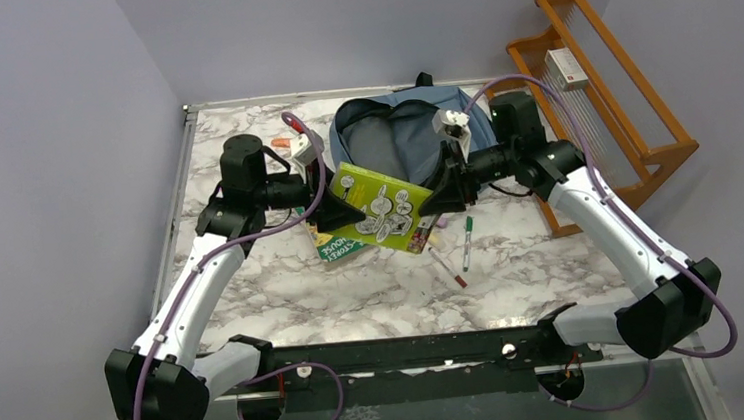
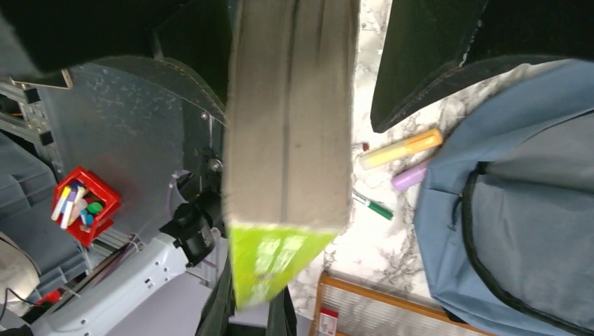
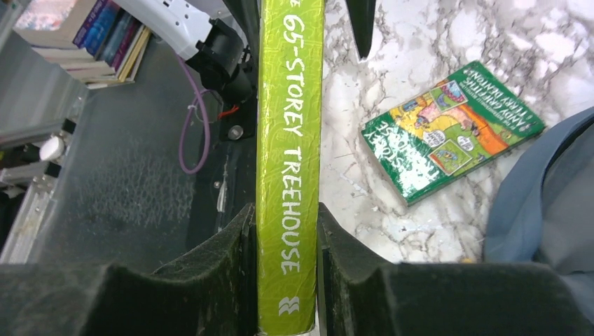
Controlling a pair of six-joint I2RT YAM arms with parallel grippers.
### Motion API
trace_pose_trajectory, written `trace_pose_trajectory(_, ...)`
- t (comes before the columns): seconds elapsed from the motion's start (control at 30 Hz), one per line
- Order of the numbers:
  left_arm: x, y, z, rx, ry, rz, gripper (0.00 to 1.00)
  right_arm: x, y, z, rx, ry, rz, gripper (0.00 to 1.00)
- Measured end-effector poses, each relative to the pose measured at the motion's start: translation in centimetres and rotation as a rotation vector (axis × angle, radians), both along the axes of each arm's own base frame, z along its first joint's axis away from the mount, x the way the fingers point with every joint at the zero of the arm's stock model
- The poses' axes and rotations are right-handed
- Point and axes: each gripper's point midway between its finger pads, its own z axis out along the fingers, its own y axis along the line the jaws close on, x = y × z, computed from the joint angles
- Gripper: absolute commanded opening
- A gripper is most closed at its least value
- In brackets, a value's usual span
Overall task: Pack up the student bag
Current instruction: Pick up the book from the center of the board.
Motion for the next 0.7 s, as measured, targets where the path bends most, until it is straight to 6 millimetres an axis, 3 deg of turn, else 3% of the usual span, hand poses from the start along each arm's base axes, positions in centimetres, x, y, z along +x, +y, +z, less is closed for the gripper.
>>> trace_pose_trajectory(0.1,-0.9,-0.2,-0.7,0.003,0.023,-0.025,0.64,0.0,-0.2,1.2,-0.013,-0.049,0.022,0.0)
trace_pose_trajectory(0.23,-1.7,-0.5,-1.4,0.01,0.049,-0.054,0.49,-0.2,-0.6,1.9,-0.034,-0.097,0.034,0.01)
trace_pose_trajectory(0.47,-2.6,-1.1,-1.6,0.01,0.055,-0.103,0.47,0.1,-0.9,0.8,-0.092,-0.085,0.038,0.0)
trace_pose_trajectory(0.7,-2.7,-1.5,-2.1,0.016,0.071,-0.126,0.07,0.4,-1.0,-0.1,-0.118,-0.061,0.035,0.01)
